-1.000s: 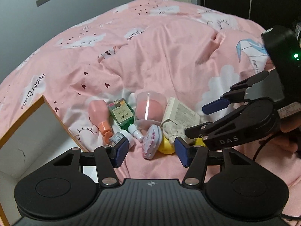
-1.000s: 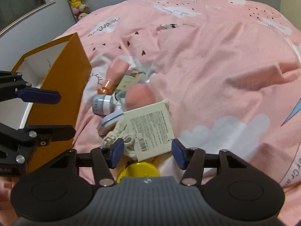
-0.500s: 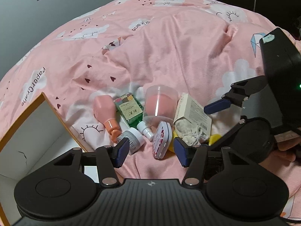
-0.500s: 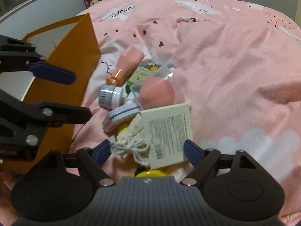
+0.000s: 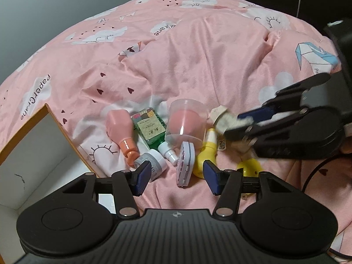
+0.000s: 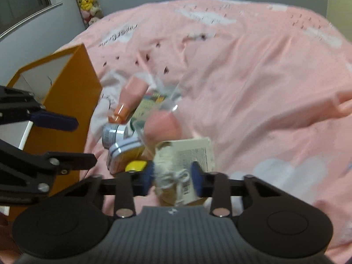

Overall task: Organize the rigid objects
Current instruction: 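Grasp the tagged white pouch with the left tool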

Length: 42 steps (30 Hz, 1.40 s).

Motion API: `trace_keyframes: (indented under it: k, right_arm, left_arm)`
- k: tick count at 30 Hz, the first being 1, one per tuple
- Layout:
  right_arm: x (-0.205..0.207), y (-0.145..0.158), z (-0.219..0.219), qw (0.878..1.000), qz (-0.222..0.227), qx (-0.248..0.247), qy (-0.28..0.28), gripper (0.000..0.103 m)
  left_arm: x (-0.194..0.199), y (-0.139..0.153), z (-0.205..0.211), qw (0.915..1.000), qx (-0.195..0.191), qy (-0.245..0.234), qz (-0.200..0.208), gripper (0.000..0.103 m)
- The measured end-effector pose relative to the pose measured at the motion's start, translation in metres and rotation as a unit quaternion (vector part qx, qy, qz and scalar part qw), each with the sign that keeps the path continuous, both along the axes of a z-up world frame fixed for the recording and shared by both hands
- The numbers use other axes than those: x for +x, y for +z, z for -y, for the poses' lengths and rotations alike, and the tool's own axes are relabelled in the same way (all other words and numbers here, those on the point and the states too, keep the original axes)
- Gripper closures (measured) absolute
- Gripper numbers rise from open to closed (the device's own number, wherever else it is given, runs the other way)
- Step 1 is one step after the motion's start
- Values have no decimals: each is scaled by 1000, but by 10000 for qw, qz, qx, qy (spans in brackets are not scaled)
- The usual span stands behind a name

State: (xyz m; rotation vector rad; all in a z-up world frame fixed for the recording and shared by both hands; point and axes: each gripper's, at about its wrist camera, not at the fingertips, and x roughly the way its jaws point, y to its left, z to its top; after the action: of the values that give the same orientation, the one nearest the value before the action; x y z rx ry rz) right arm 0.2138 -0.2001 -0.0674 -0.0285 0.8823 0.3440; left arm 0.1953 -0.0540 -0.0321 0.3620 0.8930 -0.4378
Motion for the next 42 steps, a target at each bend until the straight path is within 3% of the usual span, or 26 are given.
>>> trace_keyframes:
  k: [4, 6, 10, 14, 17, 20, 24, 26, 32, 34, 36, 39, 42]
  right_arm:
    - [-7, 10, 20, 9987, 160, -185, -442, 79]
    - [-6, 9, 34, 9976, 94, -107, -675, 78]
    - [4, 4, 62, 9924, -330, 750, -920, 78]
    - [6, 6, 64, 9914, -398, 874, -886, 70]
    - [4, 9, 59, 9919, -362, 900, -819, 53]
    - [8, 10, 54, 9912, -375, 979, -808, 44]
    - [16, 5, 43, 9906, -525, 1067, -677, 39]
    - [18, 1, 41, 9896, -624, 1085, -704, 40]
    - [18, -6, 37, 9868, -930, 1064, -787, 40]
    - [16, -9, 37, 9852, -1046, 1038, -878, 43]
    - [13, -12, 43, 9816, -1146, 1155, -1001, 63]
    - [5, -16, 54, 9808, -1197, 1041, -1139, 84]
    - [0, -23, 60, 9808, -1292, 933, -1122, 89]
  left_arm:
    - [0, 1, 2, 9997, -214, -102, -78, 41]
    - [2, -1, 7, 9991, -288, -269, -158, 49]
    - [13, -7, 23, 9986, -149, -464, -203, 51]
    - [30, -12, 29, 9991, -18, -378, -211, 50]
    - [42, -15, 29, 9991, -31, -321, -292, 46]
    - [53, -20, 29, 9985, -61, -331, -421, 45]
    - [59, -24, 37, 9980, 250, -444, -387, 50]
    - [56, -23, 37, 9972, 389, -534, -339, 47]
    - [44, -11, 23, 9948, 197, -793, -612, 46]
    - [41, -8, 21, 9931, 36, -900, -749, 46]
    - [39, -6, 20, 9911, -213, -1020, -833, 46]
    - [43, -7, 24, 9889, -507, -1007, -963, 46]
    - [51, -14, 33, 9886, -513, -816, -1156, 46]
